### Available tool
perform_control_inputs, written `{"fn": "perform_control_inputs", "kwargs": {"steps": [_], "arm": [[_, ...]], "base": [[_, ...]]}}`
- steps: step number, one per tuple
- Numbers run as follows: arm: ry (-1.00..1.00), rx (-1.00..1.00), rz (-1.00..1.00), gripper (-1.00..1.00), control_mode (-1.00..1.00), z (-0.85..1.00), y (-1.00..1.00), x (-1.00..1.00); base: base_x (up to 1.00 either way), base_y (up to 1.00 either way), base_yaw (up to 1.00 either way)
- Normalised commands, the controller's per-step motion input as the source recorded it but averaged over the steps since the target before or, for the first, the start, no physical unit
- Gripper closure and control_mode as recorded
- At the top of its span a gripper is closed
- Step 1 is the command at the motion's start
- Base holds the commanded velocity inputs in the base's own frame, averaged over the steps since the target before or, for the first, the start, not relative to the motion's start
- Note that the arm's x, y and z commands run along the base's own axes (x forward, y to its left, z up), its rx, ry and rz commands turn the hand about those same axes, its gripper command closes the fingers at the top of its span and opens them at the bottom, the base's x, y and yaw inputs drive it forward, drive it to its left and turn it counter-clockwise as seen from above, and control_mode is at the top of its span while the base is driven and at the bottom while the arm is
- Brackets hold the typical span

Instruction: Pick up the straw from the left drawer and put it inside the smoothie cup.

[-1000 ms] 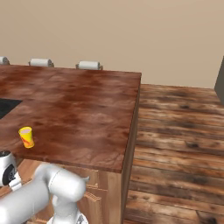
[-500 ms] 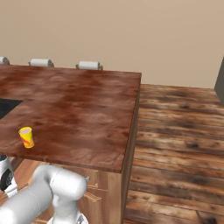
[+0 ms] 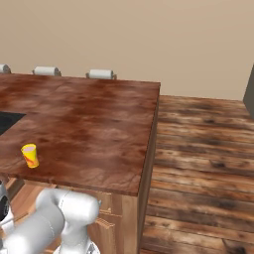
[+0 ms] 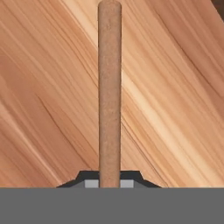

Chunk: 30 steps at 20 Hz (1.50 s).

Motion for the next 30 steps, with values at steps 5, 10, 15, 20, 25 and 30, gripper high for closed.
{"fn": "perform_control_inputs", "kwargs": {"steps": [5, 10, 15, 20, 25, 30], "arm": [[-0.06, 0.0, 0.0, 1.0, -1.0, 0.52, 0.01, 0.0], [-0.1, 0.0, 0.0, 1.0, -1.0, 0.86, 0.0, -0.39], [-0.11, -0.01, 0.0, 1.0, -1.0, 0.99, -0.01, -0.7], [-0.11, -0.02, -0.03, 1.0, -1.0, 1.0, -0.25, -0.32], [-0.13, 0.0, -0.04, 1.0, -1.0, 1.0, -0.48, -0.02], [-0.15, 0.0, -0.05, 1.0, -1.0, 1.0, -0.42, 0.0]], "base": [[0.0, 0.0, 0.0], [0.0, 0.0, 0.0], [0.0, 0.0, 0.0], [0.0, 0.0, 0.0], [0.0, 0.0, 0.0], [0.0, 0.0, 0.0]]}}
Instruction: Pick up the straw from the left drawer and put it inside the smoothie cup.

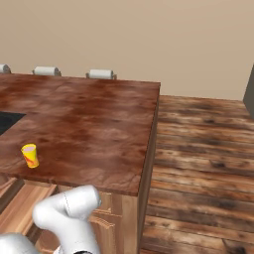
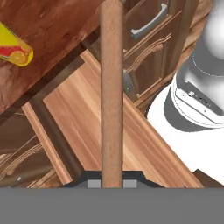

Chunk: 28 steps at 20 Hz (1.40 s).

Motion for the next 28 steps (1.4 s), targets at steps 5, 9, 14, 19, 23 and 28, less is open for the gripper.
{"fn": "perform_control_inputs", "kwargs": {"steps": [5, 9, 14, 19, 23, 28], "arm": [[-0.11, -0.06, -0.06, 1.0, -1.0, 1.0, -0.23, 0.0], [-0.02, -0.1, -0.1, 1.0, -1.0, 0.94, -0.26, 0.0], [0.0, -0.14, -0.17, 1.0, -1.0, 0.76, -0.19, 0.02], [0.0, -0.18, -0.22, 1.0, -1.0, 0.26, -0.27, 0.05], [0.0, -0.12, -0.08, 1.0, -1.0, 0.09, -0.45, 0.2], [-0.02, -0.03, 0.0, 1.0, -1.0, 0.11, -0.55, 0.33]], "base": [[0.0, 0.0, 0.0], [0.0, 0.0, 0.0], [0.0, 0.0, 0.0], [0.0, 0.0, 0.0], [0.0, 0.0, 0.0], [0.0, 0.0, 0.0]]}}
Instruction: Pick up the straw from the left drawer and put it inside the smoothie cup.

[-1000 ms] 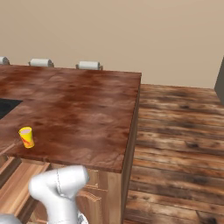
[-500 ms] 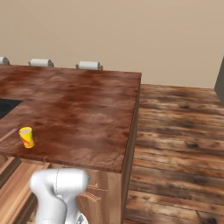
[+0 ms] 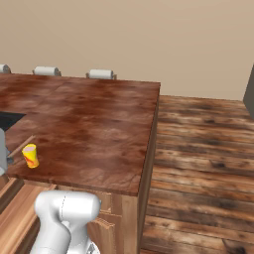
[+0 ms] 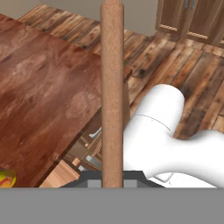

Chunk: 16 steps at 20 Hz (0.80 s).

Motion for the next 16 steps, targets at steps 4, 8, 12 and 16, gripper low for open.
{"fn": "perform_control_inputs", "kwargs": {"steps": [4, 8, 12, 16], "arm": [[0.0, -0.05, 0.0, 1.0, -1.0, 0.33, -0.37, 0.24], [0.0, -0.12, 0.0, 1.0, -1.0, 0.43, -0.05, 0.18], [0.0, -0.17, 0.0, 1.0, -1.0, 0.32, -0.02, 0.24], [0.0, -0.22, 0.0, 1.0, -1.0, 0.04, -0.04, 0.35]], "base": [[0.0, 0.0, 0.0], [0.0, 0.0, 0.0], [0.0, 0.0, 0.0], [0.0, 0.0, 0.0]]}}
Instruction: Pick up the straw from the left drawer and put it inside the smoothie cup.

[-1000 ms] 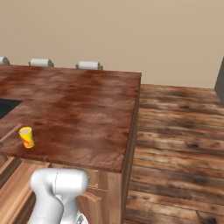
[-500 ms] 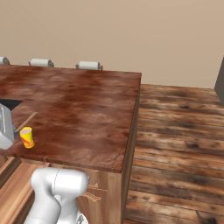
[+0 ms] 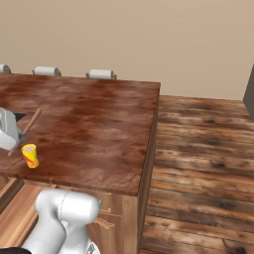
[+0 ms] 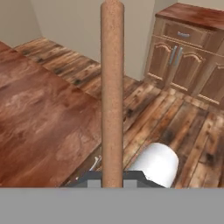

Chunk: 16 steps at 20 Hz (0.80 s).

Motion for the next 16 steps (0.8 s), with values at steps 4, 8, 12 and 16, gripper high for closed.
{"fn": "perform_control_inputs", "kwargs": {"steps": [4, 8, 12, 16], "arm": [[0.04, -0.16, 0.0, 1.0, -1.0, -0.06, 0.0, 0.61], [0.01, -0.09, 0.0, 1.0, -1.0, -0.19, 0.0, 0.61], [0.0, -0.08, 0.0, 1.0, -1.0, -0.08, 0.0, 0.44], [0.0, -0.08, 0.0, 1.0, -1.0, -0.14, 0.08, 0.24]], "base": [[0.0, 0.0, 0.0], [0.0, 0.0, 0.0], [0.0, 0.0, 0.0], [0.0, 0.0, 0.0]]}}
